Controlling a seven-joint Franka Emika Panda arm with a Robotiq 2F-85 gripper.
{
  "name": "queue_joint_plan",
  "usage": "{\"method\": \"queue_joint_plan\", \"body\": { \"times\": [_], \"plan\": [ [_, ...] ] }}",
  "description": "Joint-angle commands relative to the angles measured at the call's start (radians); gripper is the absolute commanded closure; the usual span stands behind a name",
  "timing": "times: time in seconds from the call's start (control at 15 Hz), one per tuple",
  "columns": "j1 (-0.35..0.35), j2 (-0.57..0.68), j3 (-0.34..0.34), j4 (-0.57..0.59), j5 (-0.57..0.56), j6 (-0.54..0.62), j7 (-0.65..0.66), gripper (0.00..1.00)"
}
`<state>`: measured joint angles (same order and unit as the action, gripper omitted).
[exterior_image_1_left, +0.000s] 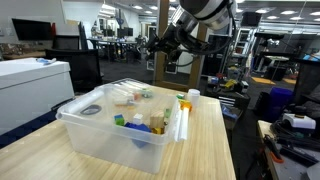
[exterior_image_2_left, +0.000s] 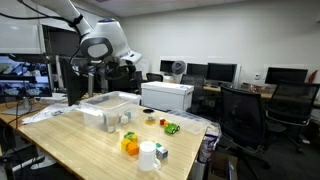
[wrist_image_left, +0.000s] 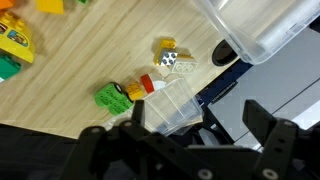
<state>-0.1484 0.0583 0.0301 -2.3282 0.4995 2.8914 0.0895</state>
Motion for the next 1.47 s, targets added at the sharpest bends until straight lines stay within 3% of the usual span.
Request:
{"method": "queue_joint_plan", "body": {
  "times": [0.0, 0.27, 0.53, 0.87, 1.4],
  "plan": [
    [-0.004, -0.099, -0.071, -0.109, -0.042, -0.105, 0.058, 0.00],
    [-0.024, -0.124, -0.153, -0.172, -0.201, -0.235, 0.187, 0.00],
    [-0.028, -0.117, -0.187, -0.155, -0.309, -0.408, 0.234, 0.00],
    [-0.018, -0.075, -0.183, -0.103, -0.359, -0.383, 0.253, 0.00],
    [-0.007, 0.057, -0.209, -0.058, -0.500, -0.393, 0.432, 0.00]
  ]
}}
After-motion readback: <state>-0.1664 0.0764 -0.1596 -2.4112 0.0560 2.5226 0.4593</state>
